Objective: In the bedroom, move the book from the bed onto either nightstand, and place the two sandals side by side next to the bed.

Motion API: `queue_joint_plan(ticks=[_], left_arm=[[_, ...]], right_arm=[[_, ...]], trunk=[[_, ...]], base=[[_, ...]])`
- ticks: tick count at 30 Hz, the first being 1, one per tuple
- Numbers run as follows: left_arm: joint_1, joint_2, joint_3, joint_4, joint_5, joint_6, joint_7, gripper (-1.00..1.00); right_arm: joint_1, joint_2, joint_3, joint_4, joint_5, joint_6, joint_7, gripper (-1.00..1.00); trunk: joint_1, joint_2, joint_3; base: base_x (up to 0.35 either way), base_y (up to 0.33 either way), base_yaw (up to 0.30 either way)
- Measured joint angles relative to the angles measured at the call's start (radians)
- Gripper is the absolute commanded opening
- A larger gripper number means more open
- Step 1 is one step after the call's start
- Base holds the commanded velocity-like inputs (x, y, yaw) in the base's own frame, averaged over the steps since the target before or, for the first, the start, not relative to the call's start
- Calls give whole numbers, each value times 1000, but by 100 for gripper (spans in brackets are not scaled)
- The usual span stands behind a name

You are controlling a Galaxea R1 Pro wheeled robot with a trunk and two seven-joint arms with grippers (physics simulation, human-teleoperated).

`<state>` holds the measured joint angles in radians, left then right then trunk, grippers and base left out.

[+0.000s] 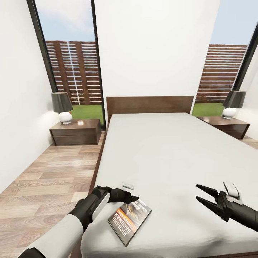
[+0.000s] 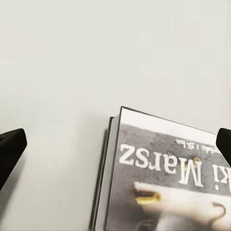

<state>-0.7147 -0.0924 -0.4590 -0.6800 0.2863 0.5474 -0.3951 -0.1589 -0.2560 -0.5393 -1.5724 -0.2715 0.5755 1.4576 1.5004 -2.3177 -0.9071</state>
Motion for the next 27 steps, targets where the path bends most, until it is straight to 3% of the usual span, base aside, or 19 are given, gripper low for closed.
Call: queue_joint_plan(ticks=[27], left_arm=[[0, 0, -1, 2, -1, -5, 0, 100]], right_arm=[[0, 0, 20, 0, 1, 0, -5, 100]], trunk=[[0, 0, 0]], base=[[-14, 0, 0]])
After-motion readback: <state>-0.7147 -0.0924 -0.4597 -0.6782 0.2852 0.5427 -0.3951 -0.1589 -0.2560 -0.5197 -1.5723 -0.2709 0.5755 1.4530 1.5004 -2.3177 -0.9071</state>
